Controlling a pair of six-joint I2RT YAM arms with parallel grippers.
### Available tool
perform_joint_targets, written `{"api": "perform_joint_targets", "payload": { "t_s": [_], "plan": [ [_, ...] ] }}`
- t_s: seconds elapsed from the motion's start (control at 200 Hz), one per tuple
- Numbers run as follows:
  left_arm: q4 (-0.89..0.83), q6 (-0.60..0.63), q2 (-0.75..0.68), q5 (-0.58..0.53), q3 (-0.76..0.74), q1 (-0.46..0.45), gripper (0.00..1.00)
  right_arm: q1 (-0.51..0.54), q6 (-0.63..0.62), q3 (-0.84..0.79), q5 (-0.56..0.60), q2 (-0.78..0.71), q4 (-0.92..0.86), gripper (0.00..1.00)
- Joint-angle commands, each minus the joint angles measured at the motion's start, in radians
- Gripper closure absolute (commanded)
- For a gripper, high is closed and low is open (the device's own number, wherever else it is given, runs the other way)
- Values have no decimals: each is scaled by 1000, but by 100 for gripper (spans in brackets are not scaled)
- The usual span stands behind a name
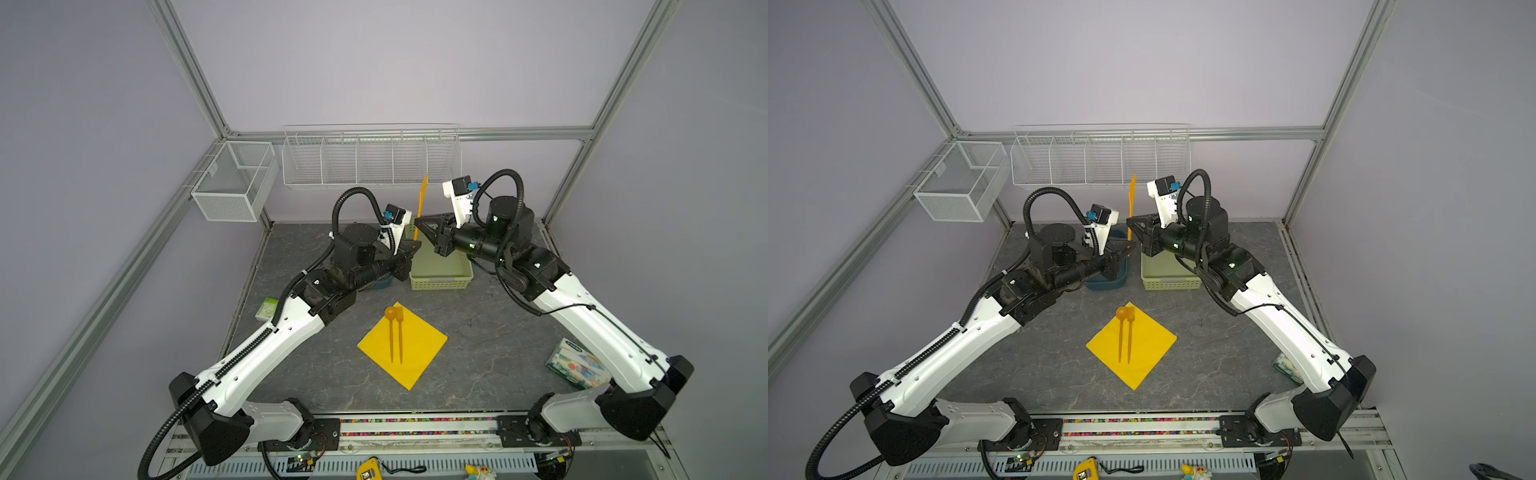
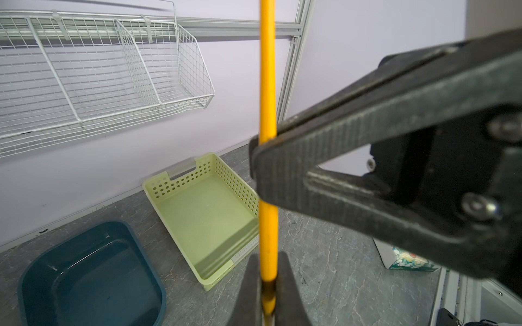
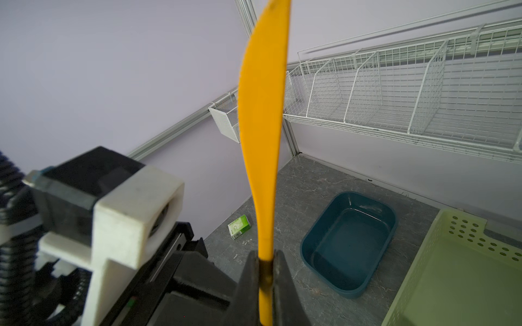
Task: Place the utensils on the paper napkin and roll it up
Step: 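Open the left gripper and pull it back while the right gripper holds the knife, then carry the knife with the right gripper and lower it beside the fork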
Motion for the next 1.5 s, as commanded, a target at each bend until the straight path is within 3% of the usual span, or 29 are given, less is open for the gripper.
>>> {"api": "perform_joint_targets", "payload": {
  "t_s": [0.0, 0.045, 0.18, 0.36, 0.585, 0.76, 0.9, 1.085, 1.495],
  "plan": [
    [-5, -11, 2, 20, 39, -1, 100, 8, 7, 19, -22, -3, 30, 93],
    [-7, -10, 4, 36, 45, -2, 100, 7, 7, 23, -17, -2, 23, 93],
    [-16, -9, -3, 81, 44, -1, 83, 8, 2, 37, 9, 1, -35, 93],
    [-85, -22, -34, 22, 41, 3, 75, 8, -12, 64, 82, 10, -167, 93],
    [-142, -33, -82, 22, 7, 34, 75, 16, -6, 99, 155, 28, -362, 93],
    [-171, -51, -151, 38, -59, 125, 74, 32, 46, 92, 188, 52, -486, 93],
    [-199, -63, -207, 66, -128, 223, 75, 68, 109, 28, 239, 65, -510, 93],
    [-236, -45, -275, 51, -205, 297, 75, 112, 224, -90, 193, 92, -464, 93],
    [-213, 28, -280, -33, -312, 308, 76, 186, 409, -157, 222, 287, -504, 93]
  ]
}}
